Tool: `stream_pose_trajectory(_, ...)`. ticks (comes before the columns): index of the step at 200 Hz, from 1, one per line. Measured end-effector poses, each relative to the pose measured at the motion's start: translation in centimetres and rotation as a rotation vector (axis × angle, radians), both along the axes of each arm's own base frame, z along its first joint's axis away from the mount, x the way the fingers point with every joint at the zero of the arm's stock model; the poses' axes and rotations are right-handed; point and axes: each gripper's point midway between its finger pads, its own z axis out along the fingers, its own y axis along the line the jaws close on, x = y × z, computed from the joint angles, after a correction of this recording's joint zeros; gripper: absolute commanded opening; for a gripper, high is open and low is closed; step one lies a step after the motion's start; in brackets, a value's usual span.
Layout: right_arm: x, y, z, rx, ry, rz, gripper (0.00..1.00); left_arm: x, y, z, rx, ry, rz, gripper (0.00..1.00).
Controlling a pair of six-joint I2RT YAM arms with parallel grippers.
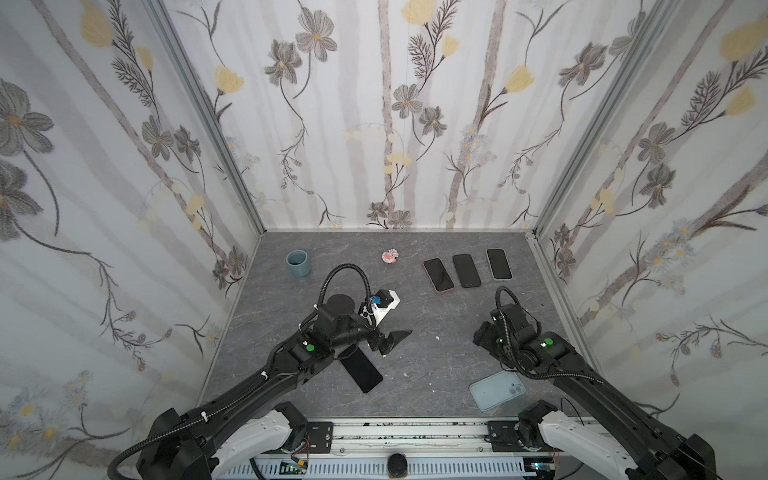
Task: Put the phone into the phone case
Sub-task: 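Move the right gripper to the pale green phone case near the robot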
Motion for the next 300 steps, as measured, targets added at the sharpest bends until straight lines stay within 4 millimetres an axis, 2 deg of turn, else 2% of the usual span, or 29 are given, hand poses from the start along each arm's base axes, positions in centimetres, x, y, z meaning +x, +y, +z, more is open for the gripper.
stream_pose_trajectory(29, -2.6, -1.5, -3.0, -0.001, 0.073, -0.071, 0.78, -0.1, -0.6, 0.9, -0.021, -0.050, -0.026, 0.90)
stream_pose_trajectory(72, -4.3, -2.5, -5.5, -0.020, 0.136, -0.124, 0.78, 0.4, -1.2, 1.3, -0.029, -0.073, -0.025, 0.90)
stream_pose_trajectory(123, -3.6, -3.5, -6.7, -0.058, 0.156, -0.153, 0.77, 0.8, -1.3, 1.3, -0.024, -0.083, -0.010, 0.91)
stream_pose_trajectory(157, -2.9, -4.0, -7.5, -0.064, 0.154, -0.162, 0.72, 1.1, -1.1, 1.3, -0.015, -0.095, 0.012, 0.91)
stream_pose_trajectory(188, -1.3, -3.1, -7.5, -0.046, 0.123, -0.119, 0.70, 1.3, -1.1, 1.2, -0.011, -0.099, 0.020, 0.91)
stream_pose_trajectory(220, 1.1, -0.9, -7.4, -0.010, 0.103, -0.033, 0.70, 1.8, -0.6, 1.6, -0.010, -0.115, 0.064, 0.92)
stream_pose_trajectory(248, 4.4, 2.4, -7.0, -0.002, 0.089, 0.092, 0.72, 2.6, 0.9, 2.9, -0.025, -0.160, 0.158, 0.93)
stream_pose_trajectory(275, 8.2, 7.6, -6.6, 0.006, 0.074, 0.251, 0.74, 3.7, 2.9, 3.6, -0.027, -0.191, 0.290, 0.93)
stream_pose_trajectory(300, 11.8, 14.5, -6.4, 0.009, 0.030, 0.434, 0.76, 4.7, 4.9, 4.6, -0.043, -0.209, 0.414, 0.92)
